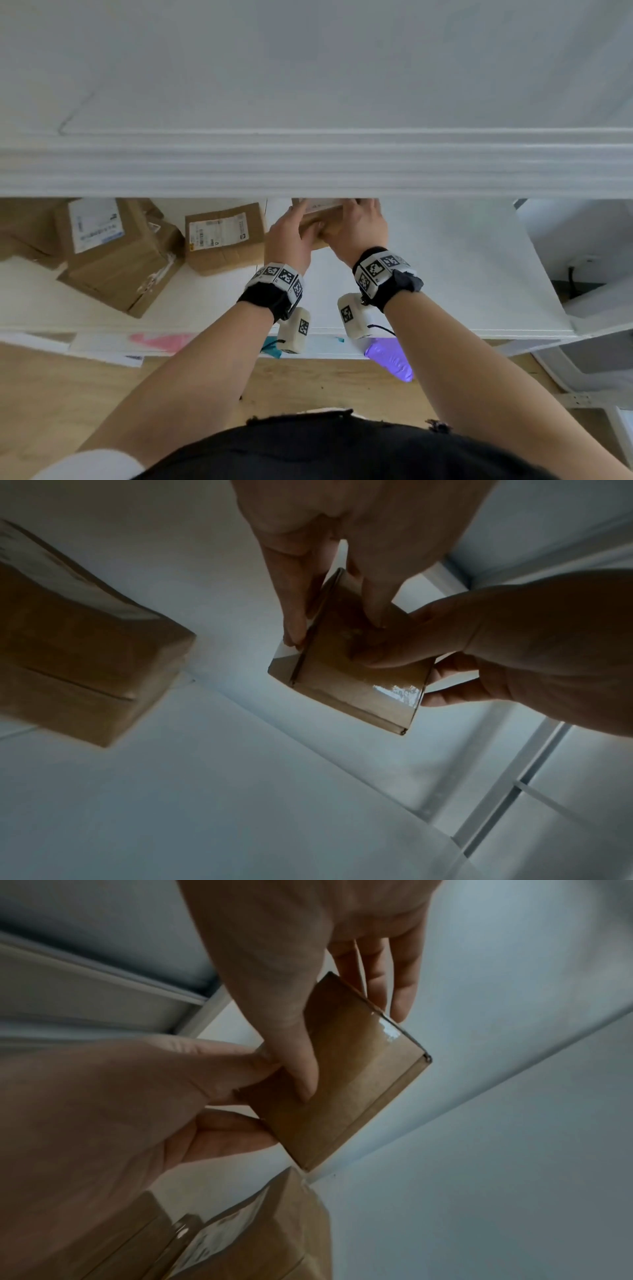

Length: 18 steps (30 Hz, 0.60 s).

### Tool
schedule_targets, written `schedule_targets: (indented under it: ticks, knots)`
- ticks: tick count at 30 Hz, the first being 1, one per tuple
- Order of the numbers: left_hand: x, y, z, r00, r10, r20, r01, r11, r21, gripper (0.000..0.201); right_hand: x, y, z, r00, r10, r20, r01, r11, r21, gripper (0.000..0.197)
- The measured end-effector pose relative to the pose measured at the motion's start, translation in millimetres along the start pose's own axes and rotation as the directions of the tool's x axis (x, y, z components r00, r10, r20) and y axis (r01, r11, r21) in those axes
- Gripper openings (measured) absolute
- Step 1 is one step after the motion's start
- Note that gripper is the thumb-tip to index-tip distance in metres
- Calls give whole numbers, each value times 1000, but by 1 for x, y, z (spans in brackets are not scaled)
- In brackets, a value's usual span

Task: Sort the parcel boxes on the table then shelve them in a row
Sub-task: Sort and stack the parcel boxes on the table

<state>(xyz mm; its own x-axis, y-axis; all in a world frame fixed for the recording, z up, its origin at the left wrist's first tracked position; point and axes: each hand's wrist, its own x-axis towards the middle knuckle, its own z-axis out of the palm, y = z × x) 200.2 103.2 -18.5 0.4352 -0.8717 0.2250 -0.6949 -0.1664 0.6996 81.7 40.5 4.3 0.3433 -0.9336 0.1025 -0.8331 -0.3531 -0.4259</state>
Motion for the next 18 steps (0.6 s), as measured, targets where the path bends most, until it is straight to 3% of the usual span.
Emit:
schedule_targets:
  ticks: [10,14,18]
  knots:
    - [-14,-43,-108,970,-6,-243,-2,999,-32,52,-15,-120,-1,989,-143,-46,147,985,92,55]
    - [-30,-71,-145,939,-3,-344,18,999,42,53,-22,-163,21,964,-260,-63,266,955,128,71]
    - [-59,-102,-174,890,-79,-448,94,995,11,52,-39,-204,51,919,-384,-84,393,903,172,85]
